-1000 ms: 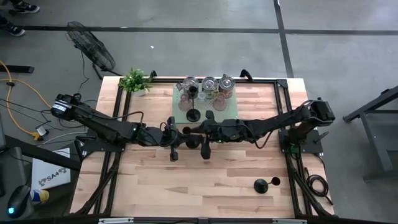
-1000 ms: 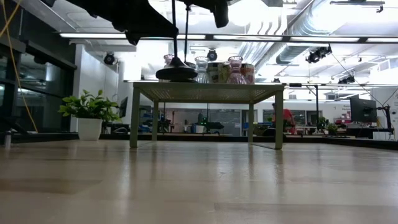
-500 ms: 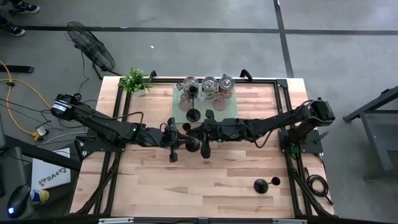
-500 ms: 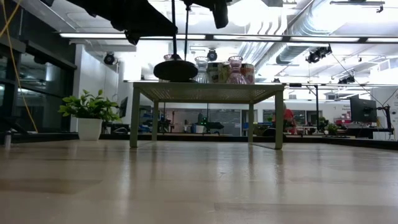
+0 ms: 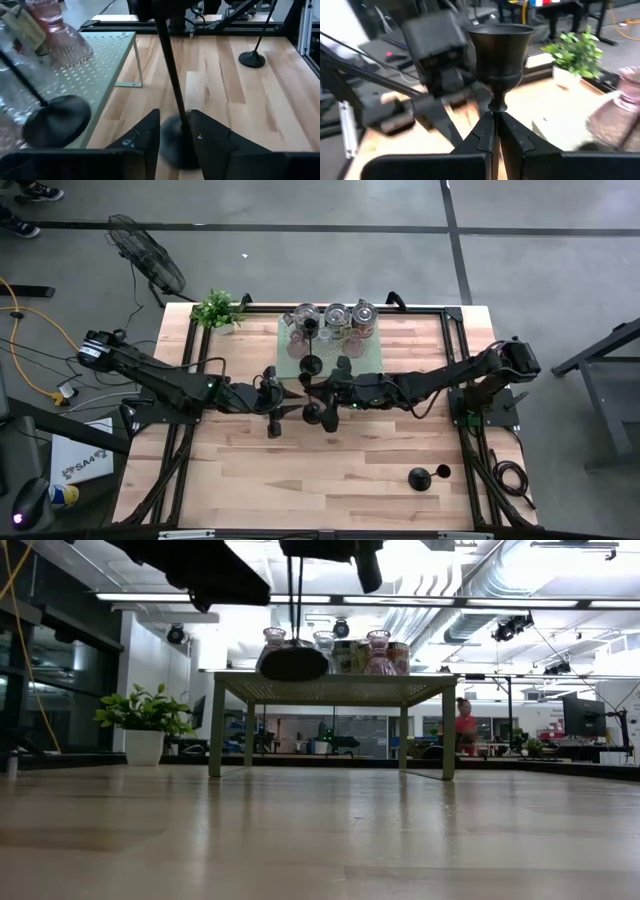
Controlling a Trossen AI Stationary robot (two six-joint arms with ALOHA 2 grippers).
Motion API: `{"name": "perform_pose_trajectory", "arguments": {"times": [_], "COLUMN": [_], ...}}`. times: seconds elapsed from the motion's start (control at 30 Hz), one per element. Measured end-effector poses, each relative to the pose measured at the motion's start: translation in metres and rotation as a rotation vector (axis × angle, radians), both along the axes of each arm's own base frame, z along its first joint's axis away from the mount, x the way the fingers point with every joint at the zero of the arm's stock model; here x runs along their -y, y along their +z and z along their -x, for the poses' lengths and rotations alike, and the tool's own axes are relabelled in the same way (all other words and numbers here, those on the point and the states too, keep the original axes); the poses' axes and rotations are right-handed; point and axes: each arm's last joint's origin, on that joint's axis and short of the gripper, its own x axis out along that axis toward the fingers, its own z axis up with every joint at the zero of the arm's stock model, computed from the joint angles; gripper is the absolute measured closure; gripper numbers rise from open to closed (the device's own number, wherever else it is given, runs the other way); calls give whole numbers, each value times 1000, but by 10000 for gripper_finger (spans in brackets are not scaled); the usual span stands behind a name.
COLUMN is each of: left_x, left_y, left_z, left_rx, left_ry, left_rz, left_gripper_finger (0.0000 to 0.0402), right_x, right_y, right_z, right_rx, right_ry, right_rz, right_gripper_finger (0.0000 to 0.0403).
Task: Pick & Place candle stick holders
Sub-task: Put the top black candle holder on the shelf aligned with the other black candle holder
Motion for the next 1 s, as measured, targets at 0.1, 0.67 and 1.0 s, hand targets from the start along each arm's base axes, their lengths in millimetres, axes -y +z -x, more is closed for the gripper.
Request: {"name": "perform_pose_trajectory", "arguments": {"times": [0.1, 0.67, 1.0], "left_x": [-2, -16, -16], "left_y": [6, 26, 25], "left_z": [8, 47, 48], "left_rx": [-12, -45, -53], "left_ry": [0, 61, 63], "left_rz": [-2, -38, -41], "left_gripper_finger": [286, 284, 284], "right_x": [-2, -8, 16], "right_y": [3, 23, 23], "right_z": [5, 39, 36], "right_rx": [-14, -31, -50], "right_ry": [-35, -443, -539], "right_rz": [6, 70, 119], "right_gripper_finger": [399, 399, 399]}}
